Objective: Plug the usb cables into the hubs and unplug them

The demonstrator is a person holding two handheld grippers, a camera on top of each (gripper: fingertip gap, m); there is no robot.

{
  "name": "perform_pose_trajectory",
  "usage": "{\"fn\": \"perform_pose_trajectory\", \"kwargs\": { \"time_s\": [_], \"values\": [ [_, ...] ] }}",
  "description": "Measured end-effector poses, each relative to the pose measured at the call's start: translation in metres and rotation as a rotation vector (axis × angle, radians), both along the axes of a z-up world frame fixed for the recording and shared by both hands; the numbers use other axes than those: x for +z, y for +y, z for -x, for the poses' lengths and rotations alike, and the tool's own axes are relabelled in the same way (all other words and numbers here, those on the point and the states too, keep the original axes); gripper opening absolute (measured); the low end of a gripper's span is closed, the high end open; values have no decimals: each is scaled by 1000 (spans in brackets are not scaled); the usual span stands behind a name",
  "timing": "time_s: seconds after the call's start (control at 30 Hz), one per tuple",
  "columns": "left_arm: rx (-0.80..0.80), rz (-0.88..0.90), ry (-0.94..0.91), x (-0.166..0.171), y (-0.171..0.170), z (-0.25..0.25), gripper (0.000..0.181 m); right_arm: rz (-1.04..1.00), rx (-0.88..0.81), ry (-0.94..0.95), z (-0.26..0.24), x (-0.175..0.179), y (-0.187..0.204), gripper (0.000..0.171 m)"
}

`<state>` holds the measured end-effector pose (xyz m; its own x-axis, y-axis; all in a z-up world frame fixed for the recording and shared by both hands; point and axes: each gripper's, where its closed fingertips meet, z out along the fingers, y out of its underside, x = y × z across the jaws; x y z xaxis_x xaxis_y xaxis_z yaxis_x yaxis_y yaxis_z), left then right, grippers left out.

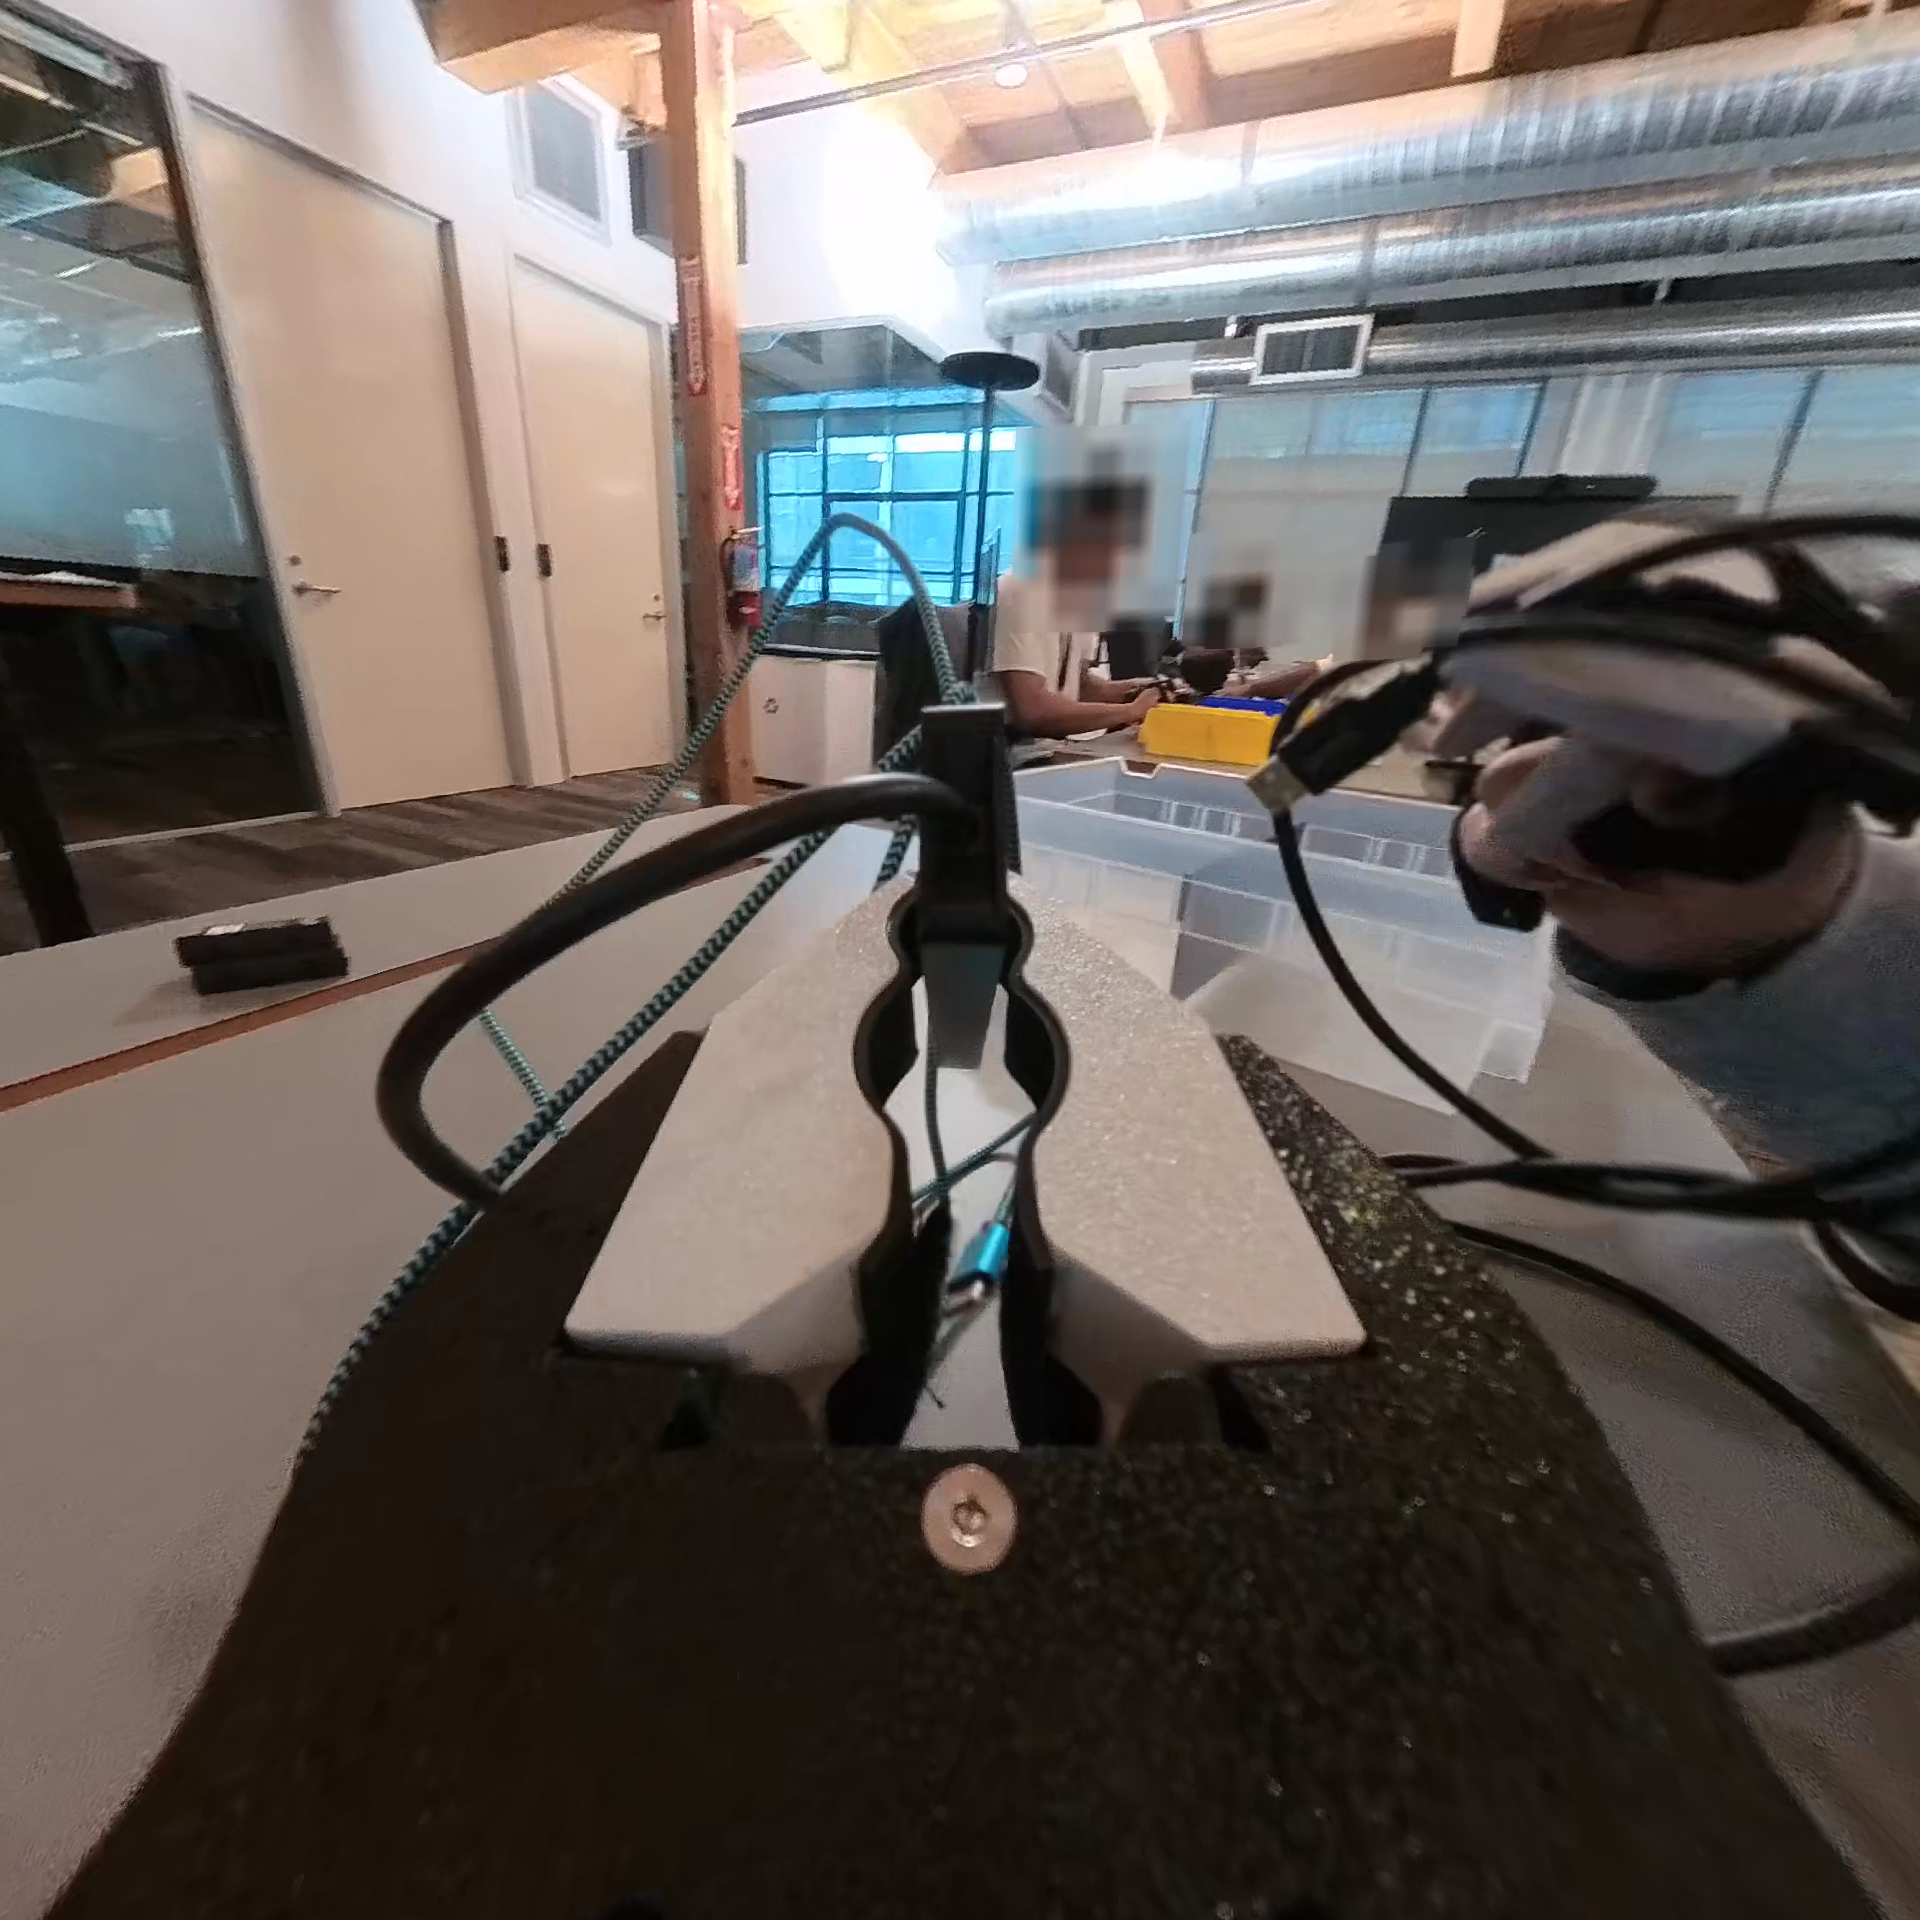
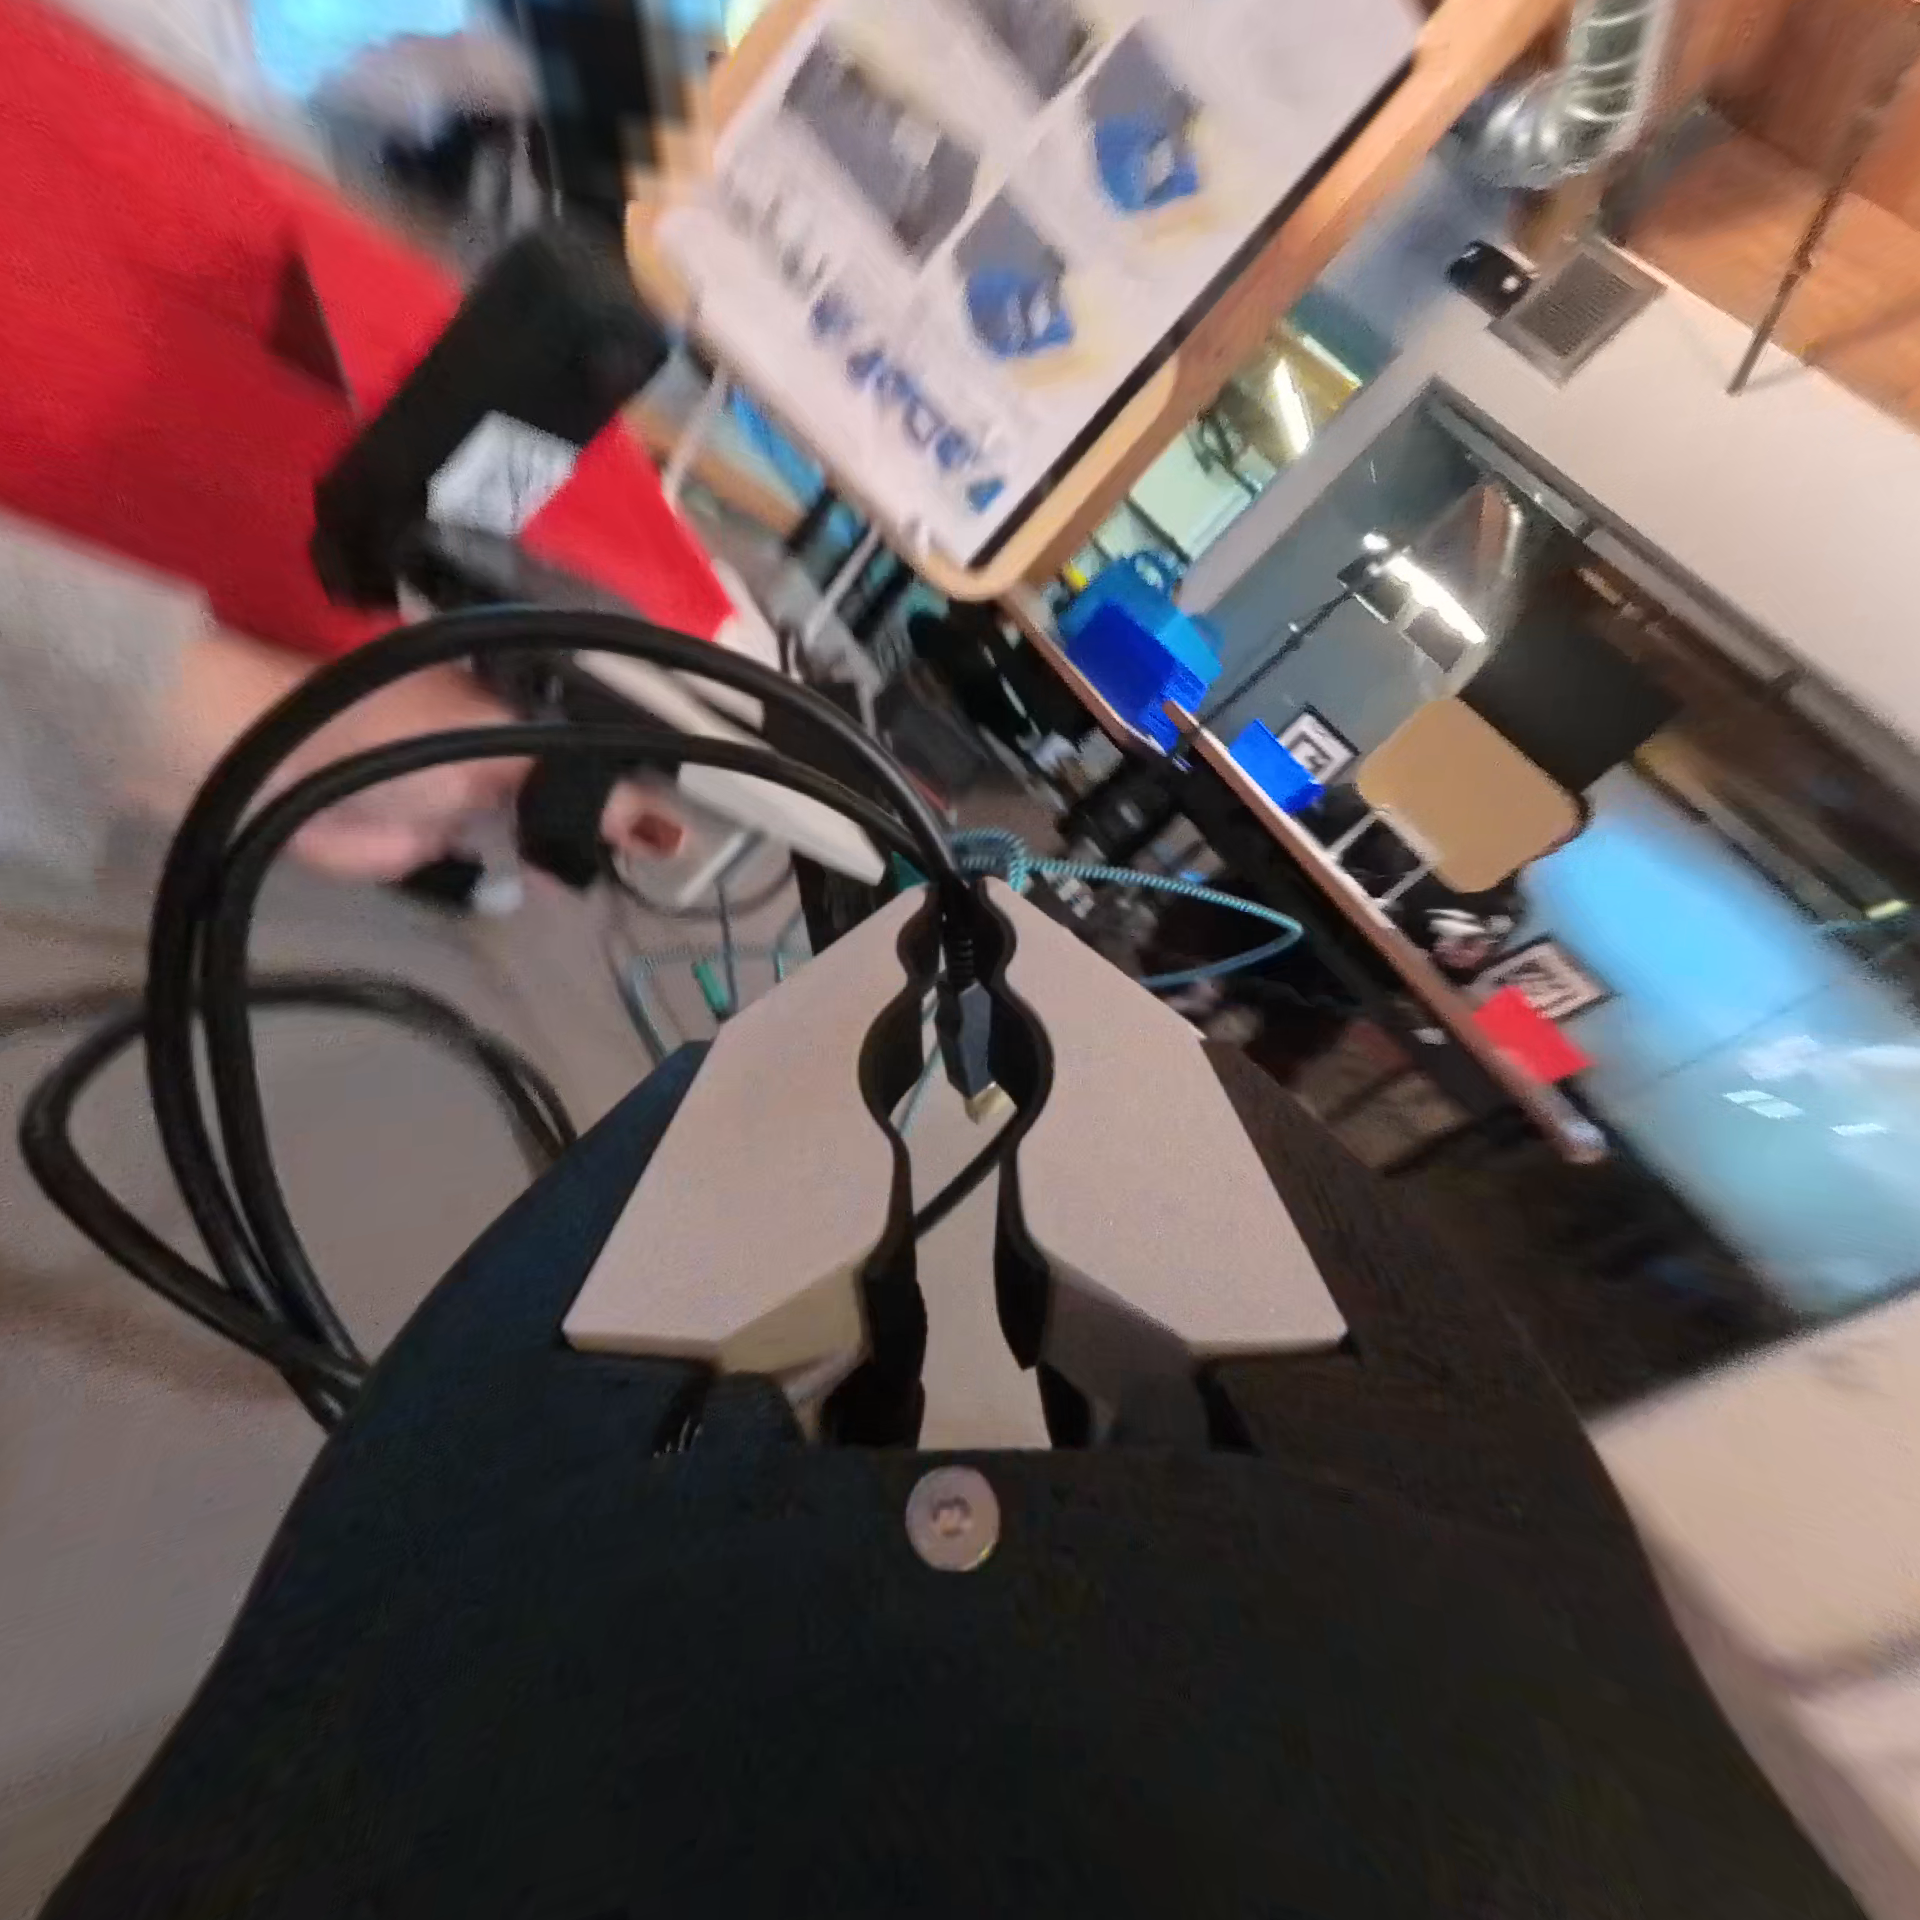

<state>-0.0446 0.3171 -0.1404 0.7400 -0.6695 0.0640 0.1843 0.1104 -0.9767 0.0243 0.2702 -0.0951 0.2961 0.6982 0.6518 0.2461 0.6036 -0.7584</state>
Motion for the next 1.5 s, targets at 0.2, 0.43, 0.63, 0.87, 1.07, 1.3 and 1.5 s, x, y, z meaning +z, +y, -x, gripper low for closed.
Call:
{"fn": "perform_pose_trajectory", "kwargs": {
  "time_s": [0.2, 0.43, 0.63, 0.87, 1.07, 1.3, 1.5],
  "values": [
    [-42, 1, 5, -2, -3, -6, 7, 439, 187, 252, -4, 14, 7, 3],
    [-13, 37, 52, -10, 3, -7, 7, 715, -48, -146, 0, -63, 41, 2],
    [-2, 79, 88, -19, 7, -8, 8, 450, -302, -447, -18, -81, 64, 2],
    [-31, 74, 58, -16, 4, -9, 7, -166, -276, -447, -2, -32, 47, 2],
    [-324, 31, -138, 10, -24, -21, 7, 113, 223, 199, 7, 39, -19, 3],
    [-579, 4, -292, 27, -50, -26, 7, 812, 829, 744, -24, 78, -27, 2],
    [-747, -33, -377, 40, -70, -25, 8, 1227, 1201, 970, -36, 87, -14, 2]
  ]
}}
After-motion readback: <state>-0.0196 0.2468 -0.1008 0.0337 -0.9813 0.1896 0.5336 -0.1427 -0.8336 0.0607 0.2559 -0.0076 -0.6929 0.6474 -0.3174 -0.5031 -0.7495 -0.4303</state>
